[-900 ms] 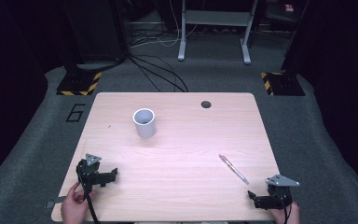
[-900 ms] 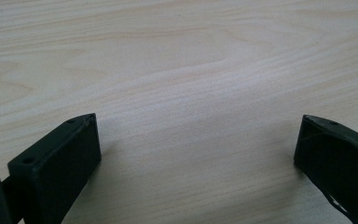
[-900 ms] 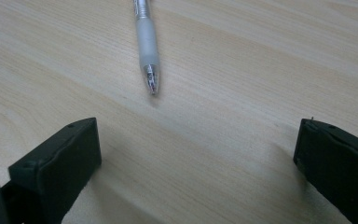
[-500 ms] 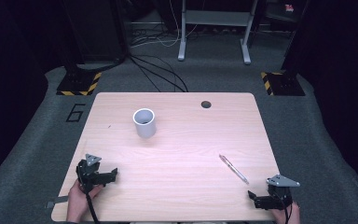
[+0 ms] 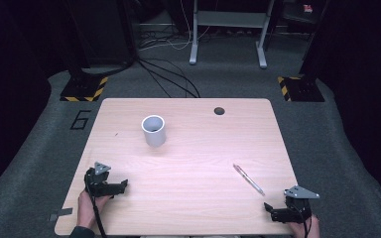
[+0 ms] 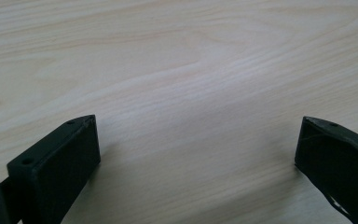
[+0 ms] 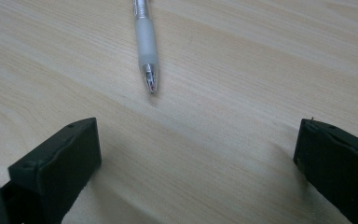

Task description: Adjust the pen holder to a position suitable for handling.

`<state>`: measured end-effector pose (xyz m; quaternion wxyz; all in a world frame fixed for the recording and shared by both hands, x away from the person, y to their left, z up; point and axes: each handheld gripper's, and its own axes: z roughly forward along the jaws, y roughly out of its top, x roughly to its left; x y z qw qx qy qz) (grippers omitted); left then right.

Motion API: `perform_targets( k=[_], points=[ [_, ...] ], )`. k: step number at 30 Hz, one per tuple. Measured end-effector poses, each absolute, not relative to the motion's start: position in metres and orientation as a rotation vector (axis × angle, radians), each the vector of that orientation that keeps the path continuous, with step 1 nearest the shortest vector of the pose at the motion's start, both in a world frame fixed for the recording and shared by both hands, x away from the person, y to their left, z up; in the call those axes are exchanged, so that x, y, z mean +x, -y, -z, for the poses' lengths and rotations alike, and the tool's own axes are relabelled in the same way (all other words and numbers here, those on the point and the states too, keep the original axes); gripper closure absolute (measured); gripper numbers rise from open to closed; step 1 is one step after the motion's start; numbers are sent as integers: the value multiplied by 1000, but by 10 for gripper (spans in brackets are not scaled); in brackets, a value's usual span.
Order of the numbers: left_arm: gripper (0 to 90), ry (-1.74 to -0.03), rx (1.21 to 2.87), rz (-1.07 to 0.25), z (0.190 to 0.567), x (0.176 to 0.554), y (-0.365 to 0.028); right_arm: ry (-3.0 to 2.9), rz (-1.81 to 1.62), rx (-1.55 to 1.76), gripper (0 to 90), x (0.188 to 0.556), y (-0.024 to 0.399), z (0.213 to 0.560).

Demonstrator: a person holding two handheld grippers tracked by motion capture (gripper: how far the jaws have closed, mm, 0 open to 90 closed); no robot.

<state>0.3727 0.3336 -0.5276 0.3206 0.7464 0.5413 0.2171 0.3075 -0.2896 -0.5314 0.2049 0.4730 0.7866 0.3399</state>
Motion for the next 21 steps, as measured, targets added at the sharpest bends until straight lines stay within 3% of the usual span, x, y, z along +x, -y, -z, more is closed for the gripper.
perform_targets(
  k=[21],
  points=[
    [1, -1212, 1993, -525, 472, 418, -304, -2179, -965, 1335, 7, 308, 289, 532]
  ],
)
